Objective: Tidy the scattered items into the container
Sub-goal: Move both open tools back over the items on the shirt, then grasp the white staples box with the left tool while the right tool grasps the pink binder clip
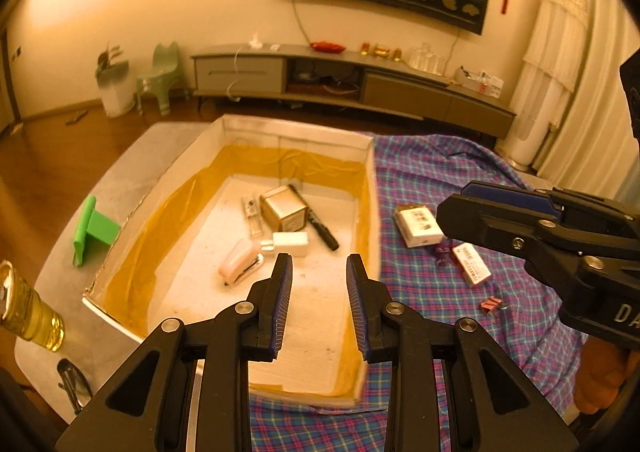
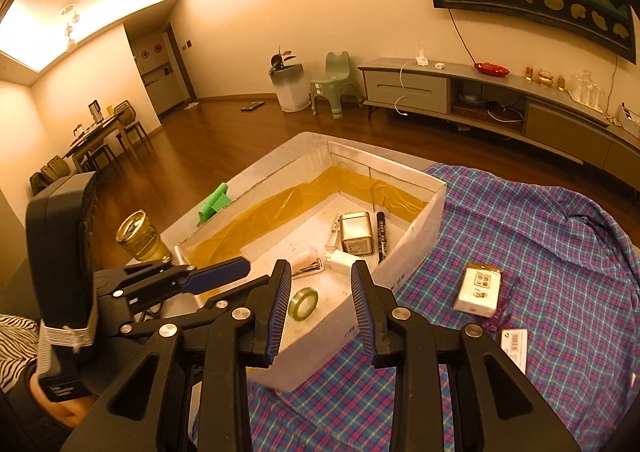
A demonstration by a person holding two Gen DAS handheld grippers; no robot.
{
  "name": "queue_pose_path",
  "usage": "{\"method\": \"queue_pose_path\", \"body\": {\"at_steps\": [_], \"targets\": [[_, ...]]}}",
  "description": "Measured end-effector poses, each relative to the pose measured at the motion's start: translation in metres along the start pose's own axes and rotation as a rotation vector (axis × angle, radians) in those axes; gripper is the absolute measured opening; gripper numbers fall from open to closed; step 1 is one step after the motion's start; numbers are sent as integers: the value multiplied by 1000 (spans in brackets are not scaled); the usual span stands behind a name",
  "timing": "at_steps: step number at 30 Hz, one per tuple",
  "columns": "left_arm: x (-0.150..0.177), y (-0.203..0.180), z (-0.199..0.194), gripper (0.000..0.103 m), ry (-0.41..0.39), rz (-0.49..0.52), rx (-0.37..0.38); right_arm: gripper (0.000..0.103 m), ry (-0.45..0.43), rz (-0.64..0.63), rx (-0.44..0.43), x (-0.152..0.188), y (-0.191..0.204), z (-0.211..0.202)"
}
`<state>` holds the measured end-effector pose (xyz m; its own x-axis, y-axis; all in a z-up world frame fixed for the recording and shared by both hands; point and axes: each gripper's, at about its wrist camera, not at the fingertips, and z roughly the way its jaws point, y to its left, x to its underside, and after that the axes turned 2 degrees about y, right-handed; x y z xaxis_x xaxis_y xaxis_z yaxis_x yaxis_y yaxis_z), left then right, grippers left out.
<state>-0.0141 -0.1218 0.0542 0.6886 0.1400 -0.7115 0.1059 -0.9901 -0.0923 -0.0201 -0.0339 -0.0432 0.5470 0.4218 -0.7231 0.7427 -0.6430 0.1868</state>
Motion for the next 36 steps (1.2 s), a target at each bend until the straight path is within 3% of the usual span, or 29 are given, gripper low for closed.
{"method": "queue_pose_path", "body": {"at_steps": [3, 7, 14, 22, 26, 34, 36], "targets": [[3, -13, -8, 31, -29, 20, 61, 33, -13, 1, 9, 7, -6, -17], [5, -31, -4, 36, 6, 22, 201, 33, -29, 27, 62, 20, -31, -43], [7, -78, 16, 44, 52, 89, 261, 33, -4, 147, 182, 59, -105, -68], [14, -115, 58, 48, 155, 85, 286, 33, 157, 166, 269, 115, -151, -21], [13, -123, 78, 48, 193, 52, 288, 45, 211, 167, 256, 136, -166, 12], [10, -150, 125, 50, 265, 34, 294, 45, 267, 184, 190, 152, -189, 51], [9, -158, 139, 50, 280, 38, 294, 46, 244, 152, 187, 154, -187, 52]]}}
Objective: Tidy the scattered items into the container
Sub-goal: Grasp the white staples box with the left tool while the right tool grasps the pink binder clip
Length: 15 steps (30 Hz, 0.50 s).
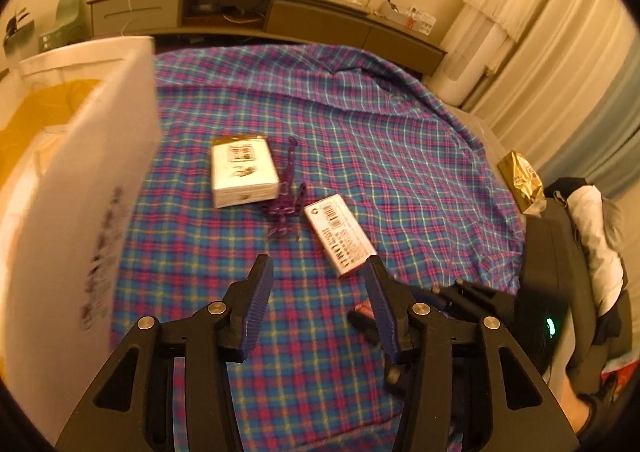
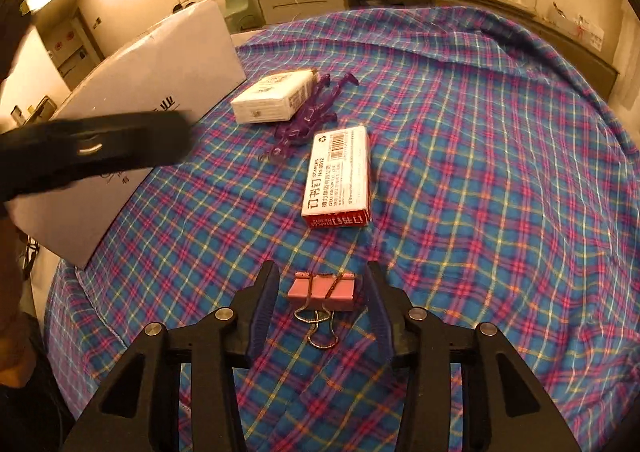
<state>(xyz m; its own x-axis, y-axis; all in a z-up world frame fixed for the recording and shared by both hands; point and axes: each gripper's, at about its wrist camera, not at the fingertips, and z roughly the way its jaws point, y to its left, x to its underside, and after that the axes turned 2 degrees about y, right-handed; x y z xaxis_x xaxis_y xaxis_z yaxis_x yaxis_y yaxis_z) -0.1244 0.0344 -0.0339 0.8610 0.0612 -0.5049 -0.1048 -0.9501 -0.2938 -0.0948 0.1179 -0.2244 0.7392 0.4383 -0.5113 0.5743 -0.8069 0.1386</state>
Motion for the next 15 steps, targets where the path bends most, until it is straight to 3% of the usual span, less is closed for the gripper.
{"method": "queue_pose_path", "body": {"at_steps": [4, 6, 15], "targets": [[-4, -7, 27, 51, 44, 11, 0, 45, -15, -43, 4, 3, 4, -2], [-5, -10, 39, 52, 64, 19, -11, 35, -25, -37, 12, 6, 3, -3], [-15, -23, 69, 60, 84, 4, -7, 35, -36, -31, -38, 17, -2, -7]]}}
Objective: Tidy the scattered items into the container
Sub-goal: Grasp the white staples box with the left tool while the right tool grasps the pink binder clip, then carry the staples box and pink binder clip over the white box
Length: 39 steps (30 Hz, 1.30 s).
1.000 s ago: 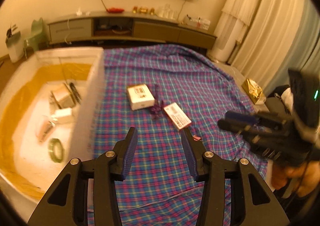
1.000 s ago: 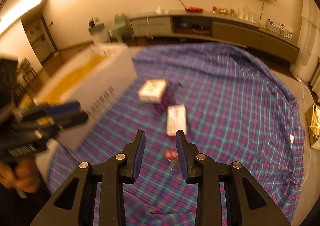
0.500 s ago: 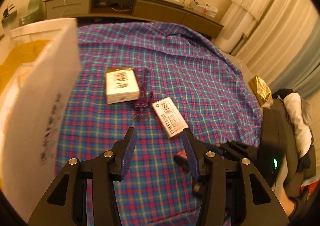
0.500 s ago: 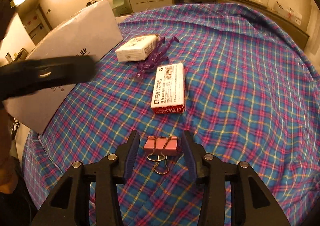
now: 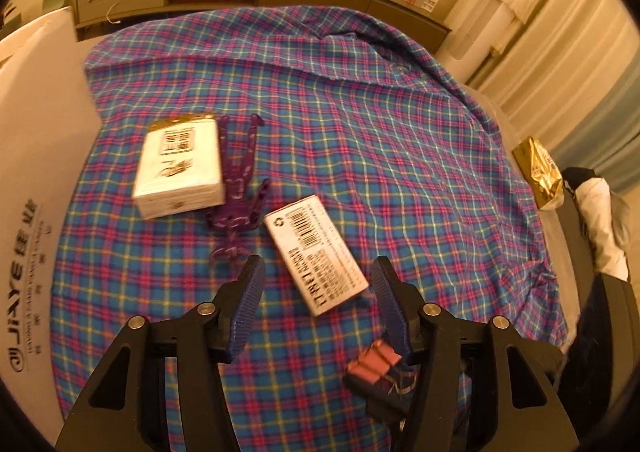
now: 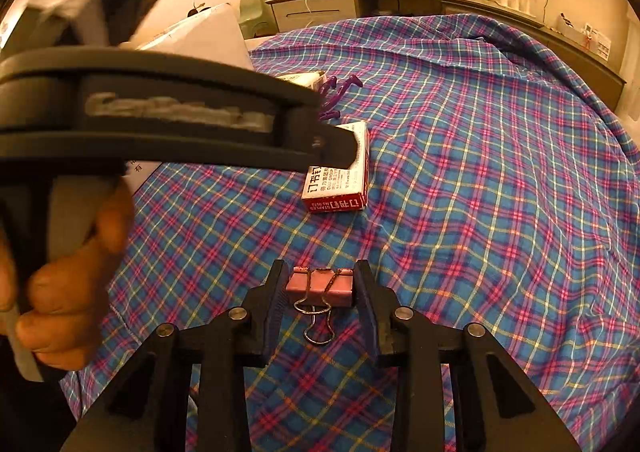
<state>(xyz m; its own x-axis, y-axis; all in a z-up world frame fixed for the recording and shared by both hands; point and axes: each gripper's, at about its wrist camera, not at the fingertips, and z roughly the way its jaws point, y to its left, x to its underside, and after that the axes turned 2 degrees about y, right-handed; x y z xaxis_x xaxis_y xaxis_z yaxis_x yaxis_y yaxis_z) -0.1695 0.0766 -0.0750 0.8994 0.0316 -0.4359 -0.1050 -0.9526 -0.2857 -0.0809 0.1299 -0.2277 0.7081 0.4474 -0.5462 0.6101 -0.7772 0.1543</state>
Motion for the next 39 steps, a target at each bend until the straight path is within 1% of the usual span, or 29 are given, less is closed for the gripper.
{"method": "queue_pose_path", "body": {"at_steps": [4, 5, 8, 10, 11, 13, 14, 16, 23, 34, 39], "targets": [[-1, -7, 18, 61, 29, 8, -28, 35, 6, -16, -7, 0, 1, -1], [-1, -10, 23, 61, 27, 22, -46, 35, 8, -25, -5, 0, 1, -1], [-2, -16, 30, 62, -7, 55, -105, 35, 14, -33, -7, -1, 2, -1], [-2, -16, 31, 61, -27, 53, -107, 35, 27, -34, -24, -1, 2, -1], [0, -17, 32, 59, -38, 68, -116, 35, 27, -30, -27, 0, 1, -1], [2, -20, 32, 45, -47, 101, -152, 35, 20, -19, -36, 1, 0, -2], [3, -20, 32, 40, -48, 104, -154, 35, 21, -14, -42, 3, 0, -2], [2, -18, 31, 39, -42, 90, -137, 35, 18, -5, -46, 5, -1, -4], [9, -24, 16, 39, -63, 107, -155, 35, -23, -4, -63, 1, 1, -18], [12, -31, -39, 39, -152, 118, -124, 35, -55, -16, -68, -9, 20, -41], [16, -23, -63, 39, -184, 114, -113, 35, -83, -28, -69, -18, 35, -52]]}}
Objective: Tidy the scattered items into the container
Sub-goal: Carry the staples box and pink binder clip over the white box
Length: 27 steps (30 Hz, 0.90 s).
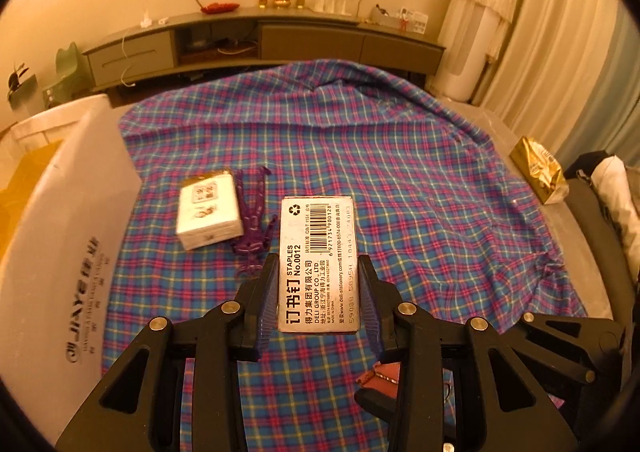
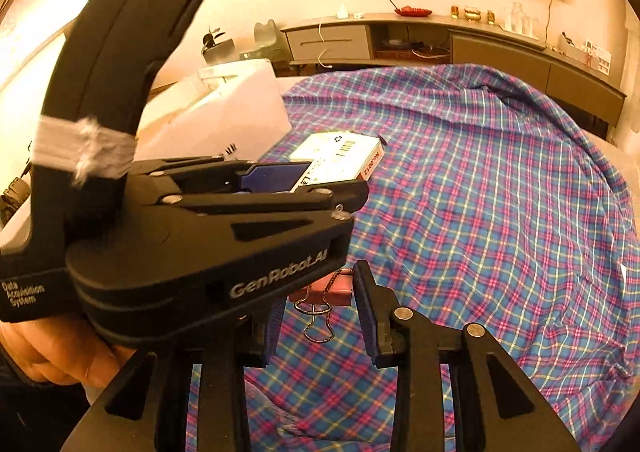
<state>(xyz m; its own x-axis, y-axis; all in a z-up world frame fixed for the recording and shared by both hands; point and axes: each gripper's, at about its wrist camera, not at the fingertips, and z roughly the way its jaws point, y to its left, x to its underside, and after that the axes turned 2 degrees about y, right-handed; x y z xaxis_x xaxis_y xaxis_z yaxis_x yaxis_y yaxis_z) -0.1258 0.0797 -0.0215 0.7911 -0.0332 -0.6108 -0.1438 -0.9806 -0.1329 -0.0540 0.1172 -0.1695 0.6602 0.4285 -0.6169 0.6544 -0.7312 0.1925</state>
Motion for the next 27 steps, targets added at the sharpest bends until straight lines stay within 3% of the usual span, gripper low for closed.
{"method": "queue_pose_path", "body": {"at_steps": [27], "targets": [[16, 110, -132, 39, -184, -139, 28, 35, -116, -91, -22, -54, 105, -21]]}}
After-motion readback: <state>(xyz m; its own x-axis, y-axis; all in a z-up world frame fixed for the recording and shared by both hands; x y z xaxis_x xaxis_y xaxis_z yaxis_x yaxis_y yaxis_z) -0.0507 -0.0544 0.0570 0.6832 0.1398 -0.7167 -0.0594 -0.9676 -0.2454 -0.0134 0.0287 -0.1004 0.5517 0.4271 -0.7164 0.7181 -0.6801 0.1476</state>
